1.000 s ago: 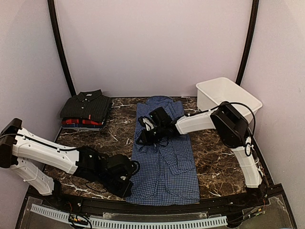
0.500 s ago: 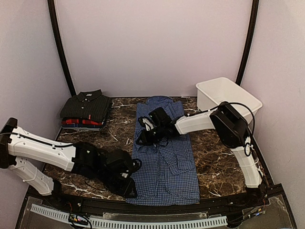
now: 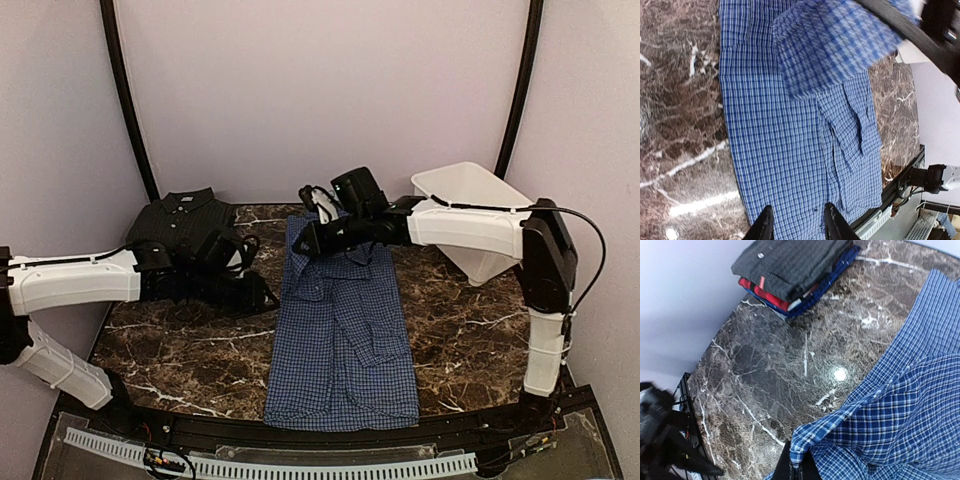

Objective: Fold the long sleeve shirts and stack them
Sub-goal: Fold the 1/3-folded shirt at the center of the board.

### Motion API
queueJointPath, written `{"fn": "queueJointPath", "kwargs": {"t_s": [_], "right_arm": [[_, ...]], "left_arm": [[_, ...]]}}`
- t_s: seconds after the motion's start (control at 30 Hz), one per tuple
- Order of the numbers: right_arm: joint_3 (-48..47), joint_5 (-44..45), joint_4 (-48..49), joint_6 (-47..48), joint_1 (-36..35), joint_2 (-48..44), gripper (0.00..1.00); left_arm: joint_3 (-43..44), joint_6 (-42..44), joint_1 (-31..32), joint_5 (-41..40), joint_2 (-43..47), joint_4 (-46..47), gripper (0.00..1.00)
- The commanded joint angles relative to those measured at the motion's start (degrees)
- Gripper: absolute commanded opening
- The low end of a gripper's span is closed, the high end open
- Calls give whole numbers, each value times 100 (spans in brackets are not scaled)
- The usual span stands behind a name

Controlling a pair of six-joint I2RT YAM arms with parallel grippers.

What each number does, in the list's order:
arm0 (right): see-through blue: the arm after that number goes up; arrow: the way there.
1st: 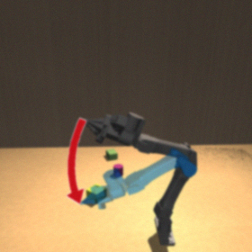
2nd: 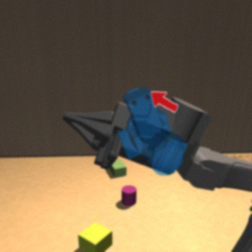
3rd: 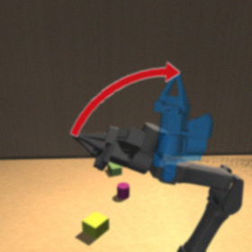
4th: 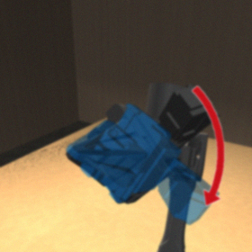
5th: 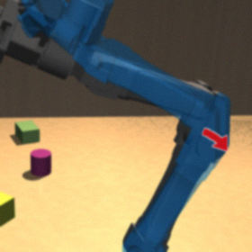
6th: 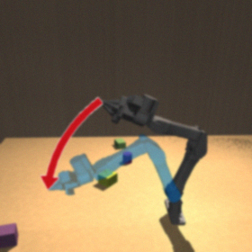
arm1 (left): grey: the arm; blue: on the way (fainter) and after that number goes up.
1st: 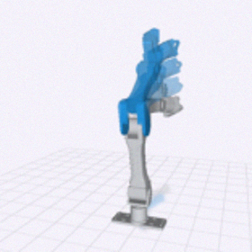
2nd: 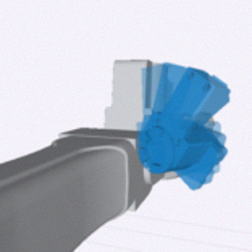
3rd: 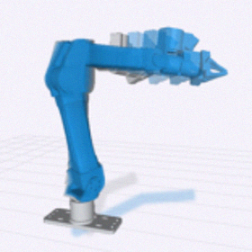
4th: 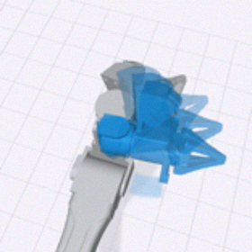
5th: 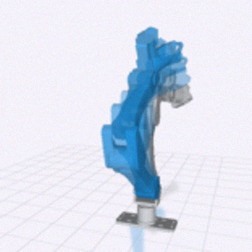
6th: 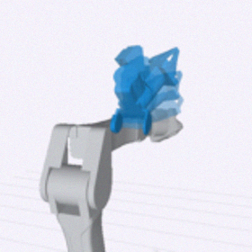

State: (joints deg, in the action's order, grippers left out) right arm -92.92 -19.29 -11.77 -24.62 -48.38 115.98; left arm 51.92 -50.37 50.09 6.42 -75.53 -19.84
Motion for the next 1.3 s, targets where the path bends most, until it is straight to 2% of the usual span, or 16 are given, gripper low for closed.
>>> {"fn": "queueJointPath", "kwargs": {"t_s": [0.0, 0.2, 0.33, 0.6, 0.93, 1.27], "right_arm": [[280, 498, -441, 365, -14, -800, 0], [801, 874, -844, 559, -14, -1670, 0], [1001, 948, -1126, 664, -21, -1999, 0], [1197, 940, -1646, 822, -21, -2274, 0], [1418, 475, -2004, 912, -196, -2336, 0], [1374, -191, -1847, 649, -653, -1594, 0]], "left_arm": [[484, 516, -556, 197, -441, 661, 33], [1115, 732, -1358, 702, -1514, 1709, 30], [1856, 824, -1576, 1129, -2554, 2259, 28], [3146, 910, -1819, 1073, -4480, 2165, 24], [4175, 1252, -2425, 1334, -5750, 1358, 23], [4537, 1209, -2713, 1327, -5949, 1115, 23]]}}
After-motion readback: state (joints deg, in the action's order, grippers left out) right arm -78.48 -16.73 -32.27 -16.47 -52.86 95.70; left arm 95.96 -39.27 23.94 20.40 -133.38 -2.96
